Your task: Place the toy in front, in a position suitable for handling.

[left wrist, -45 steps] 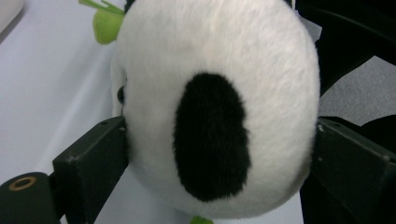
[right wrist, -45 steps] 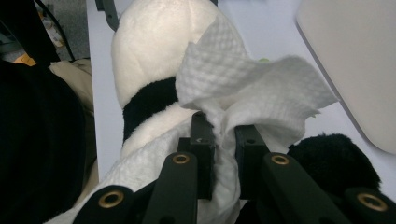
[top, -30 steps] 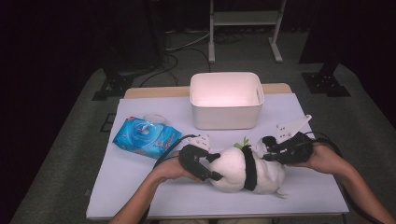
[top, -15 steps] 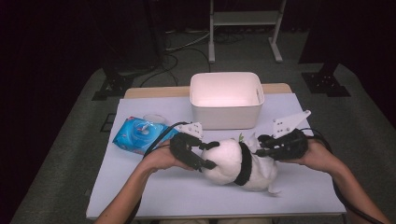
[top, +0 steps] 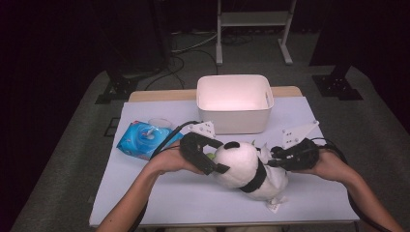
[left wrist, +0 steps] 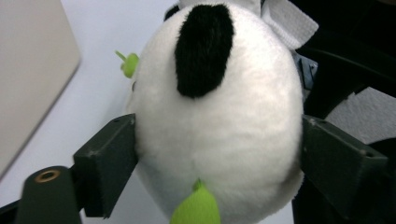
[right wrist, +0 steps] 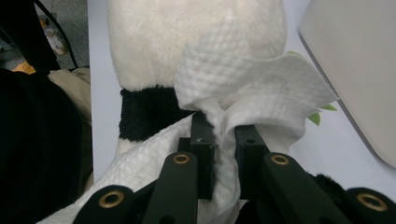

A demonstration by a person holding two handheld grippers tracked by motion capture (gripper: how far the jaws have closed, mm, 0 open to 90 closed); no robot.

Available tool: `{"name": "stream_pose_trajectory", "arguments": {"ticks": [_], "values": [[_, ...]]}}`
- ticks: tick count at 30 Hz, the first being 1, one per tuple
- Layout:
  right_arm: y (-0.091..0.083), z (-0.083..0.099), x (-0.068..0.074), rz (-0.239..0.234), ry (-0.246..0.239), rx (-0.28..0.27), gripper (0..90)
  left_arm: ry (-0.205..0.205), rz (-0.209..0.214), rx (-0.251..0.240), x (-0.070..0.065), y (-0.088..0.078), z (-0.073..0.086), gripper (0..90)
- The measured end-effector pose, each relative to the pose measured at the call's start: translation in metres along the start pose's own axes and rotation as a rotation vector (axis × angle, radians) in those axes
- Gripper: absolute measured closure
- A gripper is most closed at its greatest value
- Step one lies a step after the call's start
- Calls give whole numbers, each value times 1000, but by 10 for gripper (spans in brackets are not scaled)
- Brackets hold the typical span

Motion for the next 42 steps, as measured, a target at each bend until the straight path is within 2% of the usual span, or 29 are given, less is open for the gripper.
{"name": "stream_pose_trajectory", "arguments": {"ticks": [6, 13, 14, 16, 17, 18, 22, 24, 27, 28, 29, 30, 31, 32, 33, 35, 38, 42], "values": [[-5, 11, -1, 12, 26, 15, 806, 2, -3, 20, 2, 4, 2, 109], [-8, 21, -2, 8, 49, 24, 807, -34, 52, 18, 7, 22, 14, 86], [-8, 22, -2, 8, 49, 21, 807, -29, 73, 17, 7, 27, 16, 92], [-8, 23, -2, 6, 54, 14, 807, -26, 77, 13, 6, 30, 16, 142], [-8, 24, 0, 7, 55, 17, 806, -22, 79, -15, 7, 30, 13, 192], [-8, 24, 0, 9, 61, 10, 807, -22, 79, -15, 7, 30, 13, 213], [-11, 22, -1, 13, 59, -26, 807, -18, 72, -27, 6, 23, 6, 249], [-11, 16, -1, 12, 51, -49, 807, -14, 53, -19, 5, 15, 2, 249], [-7, 11, -3, -3, 48, -74, 807, -4, 44, -41, 4, 1, -2, 262], [-7, 11, -3, -3, 48, -74, 807, -4, 44, -41, 4, 1, -2, 263], [0, 5, -3, -14, 43, -90, 807, 7, 31, -58, 2, -11, -7, 264], [0, 5, -3, -14, 43, -90, 807, 7, 31, -58, 2, -11, -7, 264], [9, 2, -2, -30, 37, -91, 806, 18, 9, -61, 0, -19, -10, 266], [9, 2, -2, -30, 37, -91, 806, 18, 9, -61, 0, -19, -10, 271], [21, 3, -1, -51, 34, -71, 805, 19, 0, -42, -1, -20, -9, 272], [26, 4, -1, -57, 31, -64, 805, 16, 0, -45, 0, -18, -6, 273], [20, 7, -2, -49, 49, -73, 805, 16, 9, -54, 0, -14, -5, 277], [9, 8, -2, -31, 45, -60, 805, 7, 10, -63, 2, -10, -7, 280]]}}
Point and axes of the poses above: each handheld gripper's, and its own axes: y roughly forward along the jaws, z roughly out of its underside, x roughly to its left, the point moved 3 cm from there along y, roughly forward along the jaws, and after that the axes turned 8 degrees about -y, right-handed, at the moved point
